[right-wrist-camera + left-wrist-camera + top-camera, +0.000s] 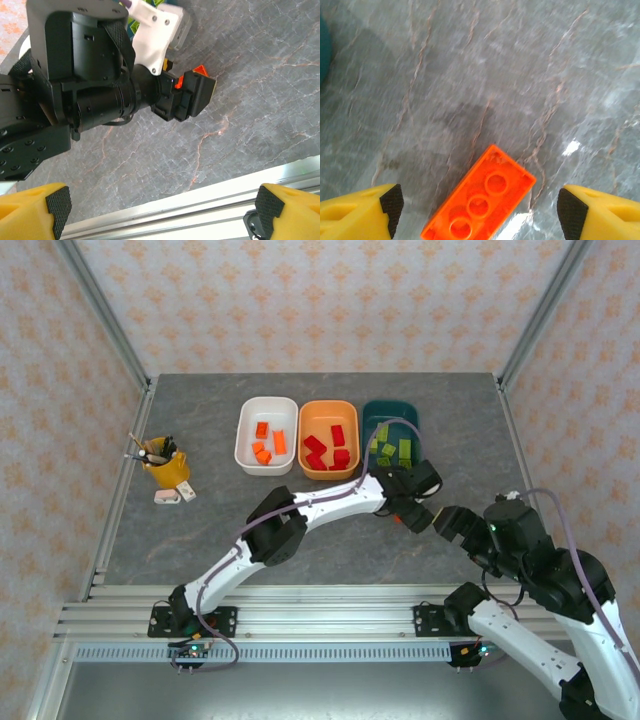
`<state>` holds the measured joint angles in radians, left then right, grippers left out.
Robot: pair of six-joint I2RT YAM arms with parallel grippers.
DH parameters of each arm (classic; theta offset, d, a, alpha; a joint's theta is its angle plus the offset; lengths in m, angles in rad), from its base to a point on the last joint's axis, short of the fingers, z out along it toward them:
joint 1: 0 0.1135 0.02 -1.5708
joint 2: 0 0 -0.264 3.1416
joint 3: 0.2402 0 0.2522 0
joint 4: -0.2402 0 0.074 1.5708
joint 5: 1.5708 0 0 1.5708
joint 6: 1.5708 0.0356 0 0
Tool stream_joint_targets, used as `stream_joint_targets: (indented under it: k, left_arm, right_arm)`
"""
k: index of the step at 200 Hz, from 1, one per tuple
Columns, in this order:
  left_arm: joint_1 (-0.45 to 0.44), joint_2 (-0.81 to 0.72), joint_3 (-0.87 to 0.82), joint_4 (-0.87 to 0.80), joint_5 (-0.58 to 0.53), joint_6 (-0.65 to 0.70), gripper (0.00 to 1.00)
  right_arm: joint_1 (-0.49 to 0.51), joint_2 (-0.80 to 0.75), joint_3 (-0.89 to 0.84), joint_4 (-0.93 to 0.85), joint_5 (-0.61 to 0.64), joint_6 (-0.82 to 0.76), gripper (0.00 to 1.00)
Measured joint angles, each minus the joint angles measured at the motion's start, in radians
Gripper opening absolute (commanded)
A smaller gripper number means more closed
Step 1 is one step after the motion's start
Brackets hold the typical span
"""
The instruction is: Sort the legos into containers by color
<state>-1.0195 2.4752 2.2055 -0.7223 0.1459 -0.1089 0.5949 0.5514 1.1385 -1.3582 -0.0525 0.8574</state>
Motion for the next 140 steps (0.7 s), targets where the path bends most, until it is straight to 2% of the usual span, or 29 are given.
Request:
stream_joint_targets:
  k: [20, 74, 108, 140]
  left_arm:
    - [0.0, 0.028, 0.041, -0.009, 0.015, 0.022, 0.83]
    - [0.0, 0.035, 0.013, -0.042, 0.05, 0.037, 0.78]
    - [0.0, 0.035, -0.006, -0.045, 0.056, 0.039, 0.68]
    - [0.0, 0.035, -0.014, -0.043, 0.014, 0.029, 0.55]
  right_arm:
    - [0.0, 0.0, 0.0, -0.005, 0.0, 0.007, 0.96]
    - [0.0, 0.0, 0.0, -0.004, 0.0, 0.015, 0.96]
    - [0.0, 0.0, -0.001, -0.003, 0.0, 0.019, 0.96]
    - [0.0, 0.0, -0.001, -0.003, 0.0, 0.019, 0.95]
